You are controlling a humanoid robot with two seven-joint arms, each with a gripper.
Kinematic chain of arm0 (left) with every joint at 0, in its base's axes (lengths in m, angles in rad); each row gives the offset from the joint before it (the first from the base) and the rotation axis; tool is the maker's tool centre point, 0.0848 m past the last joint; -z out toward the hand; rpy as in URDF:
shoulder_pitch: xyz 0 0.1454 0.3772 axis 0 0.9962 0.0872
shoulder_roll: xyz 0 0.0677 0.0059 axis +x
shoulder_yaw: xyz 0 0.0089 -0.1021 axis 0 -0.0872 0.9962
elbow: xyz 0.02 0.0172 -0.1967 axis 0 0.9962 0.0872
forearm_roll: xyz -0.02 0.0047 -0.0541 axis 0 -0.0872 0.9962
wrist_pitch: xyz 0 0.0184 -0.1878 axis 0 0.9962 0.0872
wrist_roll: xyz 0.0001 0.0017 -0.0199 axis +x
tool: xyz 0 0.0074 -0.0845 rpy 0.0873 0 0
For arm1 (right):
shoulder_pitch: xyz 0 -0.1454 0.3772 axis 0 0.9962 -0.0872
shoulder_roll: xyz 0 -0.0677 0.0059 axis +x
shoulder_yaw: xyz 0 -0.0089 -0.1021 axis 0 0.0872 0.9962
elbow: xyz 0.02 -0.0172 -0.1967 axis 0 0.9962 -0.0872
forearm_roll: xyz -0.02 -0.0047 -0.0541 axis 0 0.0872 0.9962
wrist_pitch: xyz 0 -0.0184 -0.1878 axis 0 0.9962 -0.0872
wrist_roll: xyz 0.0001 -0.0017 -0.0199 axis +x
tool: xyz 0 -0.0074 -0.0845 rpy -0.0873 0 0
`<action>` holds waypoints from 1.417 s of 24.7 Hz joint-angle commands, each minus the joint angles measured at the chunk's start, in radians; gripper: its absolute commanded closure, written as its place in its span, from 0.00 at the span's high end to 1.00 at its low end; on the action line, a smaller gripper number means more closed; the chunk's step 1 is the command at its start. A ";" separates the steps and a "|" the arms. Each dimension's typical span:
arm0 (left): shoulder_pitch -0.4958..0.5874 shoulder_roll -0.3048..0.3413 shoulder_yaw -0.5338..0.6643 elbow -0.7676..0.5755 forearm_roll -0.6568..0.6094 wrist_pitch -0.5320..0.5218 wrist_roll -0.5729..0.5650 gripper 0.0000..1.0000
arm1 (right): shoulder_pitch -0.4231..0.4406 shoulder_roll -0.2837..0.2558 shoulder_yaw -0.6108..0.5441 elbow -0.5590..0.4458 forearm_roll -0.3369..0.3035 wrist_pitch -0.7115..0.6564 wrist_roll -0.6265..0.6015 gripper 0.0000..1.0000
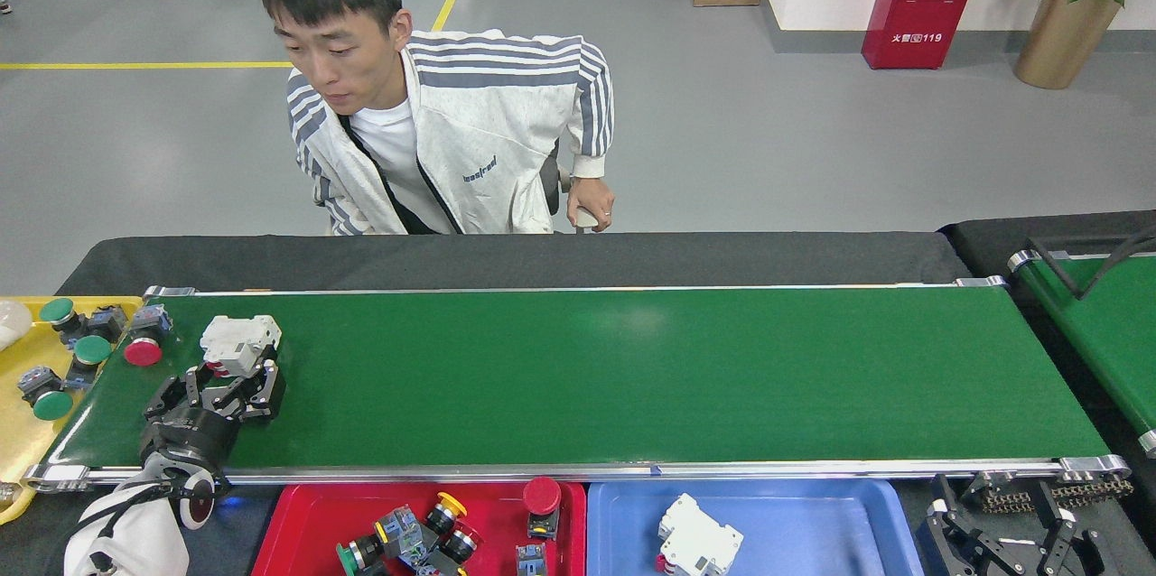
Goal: Pick switch part from conveyor to tray
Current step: 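Grasp the white block relay on the belt with the left gripper, then carry the white relay into the blue tray and open the gripper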
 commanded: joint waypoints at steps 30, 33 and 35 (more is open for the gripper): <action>0.568 -0.204 -0.680 -1.083 -0.130 -0.185 -0.173 1.00 | -0.039 -0.003 -0.017 -0.016 -0.003 -0.021 0.024 0.99; 0.624 -0.227 -0.546 -1.155 -0.129 -0.112 -0.169 1.00 | -0.039 -0.005 -0.018 -0.016 -0.004 -0.021 0.024 0.99; 0.666 -0.270 -0.365 -1.166 -0.122 -0.048 -0.152 1.00 | -0.039 -0.006 -0.018 -0.016 -0.004 -0.021 0.024 0.99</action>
